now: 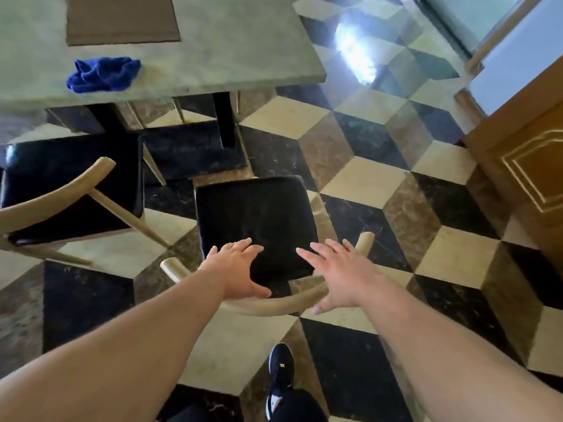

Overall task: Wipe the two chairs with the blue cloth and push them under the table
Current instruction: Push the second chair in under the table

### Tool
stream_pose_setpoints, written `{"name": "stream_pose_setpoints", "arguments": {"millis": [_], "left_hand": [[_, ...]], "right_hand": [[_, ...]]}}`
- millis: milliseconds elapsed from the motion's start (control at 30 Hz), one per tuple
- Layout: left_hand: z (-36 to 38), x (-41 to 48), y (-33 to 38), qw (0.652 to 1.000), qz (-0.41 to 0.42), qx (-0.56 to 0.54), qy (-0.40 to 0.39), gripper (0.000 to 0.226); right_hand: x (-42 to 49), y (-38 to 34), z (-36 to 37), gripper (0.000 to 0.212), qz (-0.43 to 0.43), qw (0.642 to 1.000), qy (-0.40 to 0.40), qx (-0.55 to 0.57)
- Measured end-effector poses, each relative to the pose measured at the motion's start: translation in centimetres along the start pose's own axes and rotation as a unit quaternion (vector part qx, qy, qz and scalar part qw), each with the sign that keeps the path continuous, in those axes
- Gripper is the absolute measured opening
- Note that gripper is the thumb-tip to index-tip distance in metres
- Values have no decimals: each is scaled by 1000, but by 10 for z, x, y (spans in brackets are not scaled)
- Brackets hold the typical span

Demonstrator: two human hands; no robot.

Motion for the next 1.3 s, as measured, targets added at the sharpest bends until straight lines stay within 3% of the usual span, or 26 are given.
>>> {"name": "stream_pose_setpoints", "arguments": {"millis": [133,200,233,333,367,433,633,800,1300], "left_hand": [[22,-2,-12,987,-89,-56,-123,150],[28,-9,-17,976,-99,38,-191,151],[29,-12,-18,970,-90,98,-202,139],[28,-14,-17,976,-41,174,-123,51],[26,-15,-19,978,-37,176,-105,33],[22,-16,-26,979,-40,174,-94,24],[-27,14,-55,986,-44,157,-38,13],[-64,41,-86,987,-51,147,-29,17],[-169,134,-150,984,-47,165,-39,15]], "right_hand": [[20,9,14,126,-64,998,-17,-7],[28,3,17,116,-85,996,-37,-8],[32,-1,17,107,-96,994,-50,-8],[39,-11,19,58,-137,987,-85,-16],[42,-13,18,44,-142,986,-90,-17],[49,-12,14,28,-137,986,-91,-6],[100,1,-18,29,-103,993,-49,8],[150,5,-49,38,-93,995,-20,7],[277,36,-130,21,-117,992,23,-42]]}}
Point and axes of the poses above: each hand's wrist, its own x-axis towards the middle knuckle, its own z-axis out of the palm, y = z × x, the point moved 4 cm from there along x, towards the middle knuckle, and after that the axes turned 9 degrees about -x, right-handed, at the moved point
